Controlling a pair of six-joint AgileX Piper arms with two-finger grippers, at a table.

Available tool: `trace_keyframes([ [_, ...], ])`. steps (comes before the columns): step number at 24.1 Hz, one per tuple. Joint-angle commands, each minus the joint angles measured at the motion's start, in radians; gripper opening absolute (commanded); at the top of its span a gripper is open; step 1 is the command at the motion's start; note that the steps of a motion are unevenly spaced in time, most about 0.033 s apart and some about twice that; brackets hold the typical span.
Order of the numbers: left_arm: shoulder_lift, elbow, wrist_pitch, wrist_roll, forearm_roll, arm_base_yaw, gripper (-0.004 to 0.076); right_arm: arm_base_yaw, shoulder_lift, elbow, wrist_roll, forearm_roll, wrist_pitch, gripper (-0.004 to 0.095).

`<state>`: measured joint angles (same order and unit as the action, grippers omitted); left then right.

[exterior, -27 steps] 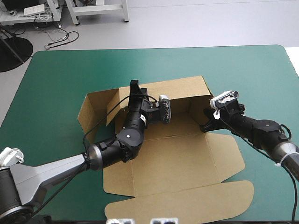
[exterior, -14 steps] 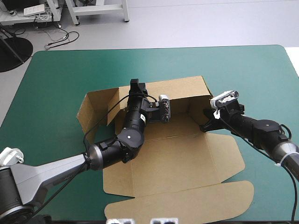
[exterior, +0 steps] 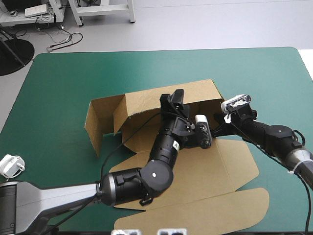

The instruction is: Fold the box

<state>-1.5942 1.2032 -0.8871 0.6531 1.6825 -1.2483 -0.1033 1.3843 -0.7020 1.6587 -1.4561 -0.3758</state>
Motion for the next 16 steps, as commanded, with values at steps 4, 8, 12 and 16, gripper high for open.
trace_keyframes([
  [4,0.058,0.197,-0.128,0.011,0.156,-0.135,0.0223,0.001,-0.024,-0.032,-0.024,-0.019,-0.016,-0.0001],
  [8,0.114,0.336,-0.041,0.006,0.116,0.012,0.0008,0.001,-0.028,-0.032,-0.068,-0.008,-0.016,-0.0001],
  [12,0.153,0.435,-0.007,-0.059,-0.097,0.222,0.0008,0.001,-0.051,-0.034,-0.197,0.088,-0.014,0.0],
  [16,0.18,0.517,-0.007,-0.192,-0.425,0.479,0.0008,0.001,-0.076,-0.083,-0.428,0.261,-0.032,0.0],
])
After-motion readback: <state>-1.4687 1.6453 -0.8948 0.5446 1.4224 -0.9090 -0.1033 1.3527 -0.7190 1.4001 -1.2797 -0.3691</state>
